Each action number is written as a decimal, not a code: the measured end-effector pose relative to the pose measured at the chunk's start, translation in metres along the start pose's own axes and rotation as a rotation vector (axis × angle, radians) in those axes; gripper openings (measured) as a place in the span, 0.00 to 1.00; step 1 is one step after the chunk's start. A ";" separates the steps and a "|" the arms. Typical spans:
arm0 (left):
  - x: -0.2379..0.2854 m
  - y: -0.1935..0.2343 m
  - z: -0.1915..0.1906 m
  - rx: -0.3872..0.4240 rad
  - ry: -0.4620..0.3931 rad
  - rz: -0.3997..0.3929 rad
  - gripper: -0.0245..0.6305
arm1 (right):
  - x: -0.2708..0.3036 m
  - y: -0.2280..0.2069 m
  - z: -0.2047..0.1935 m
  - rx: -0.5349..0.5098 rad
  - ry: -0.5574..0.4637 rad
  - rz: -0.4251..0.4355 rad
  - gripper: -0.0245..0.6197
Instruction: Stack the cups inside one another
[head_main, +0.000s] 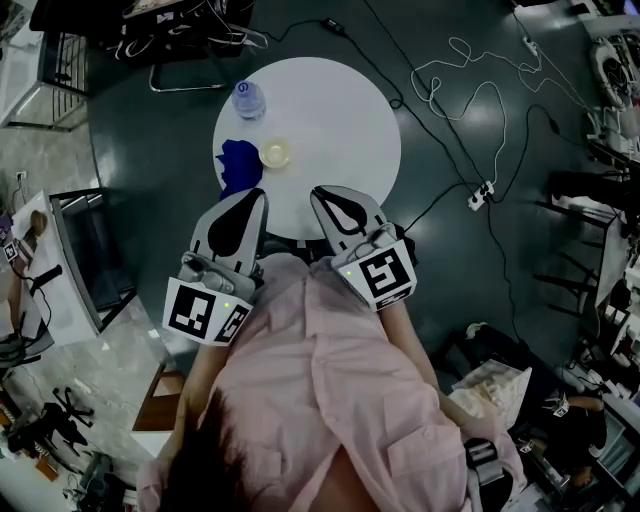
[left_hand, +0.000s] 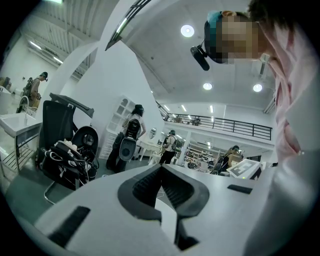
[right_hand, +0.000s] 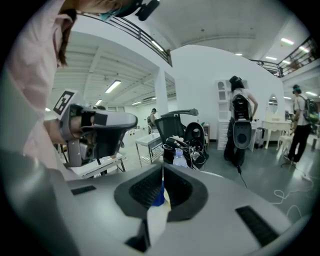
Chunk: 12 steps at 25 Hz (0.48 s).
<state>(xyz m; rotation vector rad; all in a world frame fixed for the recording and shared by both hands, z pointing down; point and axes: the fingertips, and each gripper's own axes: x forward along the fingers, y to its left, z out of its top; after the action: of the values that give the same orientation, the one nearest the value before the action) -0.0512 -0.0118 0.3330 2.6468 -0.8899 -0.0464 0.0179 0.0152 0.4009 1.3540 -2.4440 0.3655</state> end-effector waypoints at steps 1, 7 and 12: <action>0.000 0.000 0.000 0.001 0.000 0.000 0.06 | 0.002 0.005 0.001 -0.026 0.005 0.019 0.09; 0.001 -0.004 0.002 0.004 -0.001 -0.001 0.06 | -0.002 -0.016 0.006 0.028 -0.025 0.000 0.09; 0.002 -0.003 0.002 0.006 -0.001 -0.002 0.06 | -0.028 -0.061 0.032 0.169 -0.131 -0.069 0.09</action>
<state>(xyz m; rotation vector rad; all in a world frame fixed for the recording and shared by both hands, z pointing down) -0.0480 -0.0117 0.3305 2.6536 -0.8898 -0.0452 0.0791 -0.0062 0.3647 1.5735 -2.5120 0.4898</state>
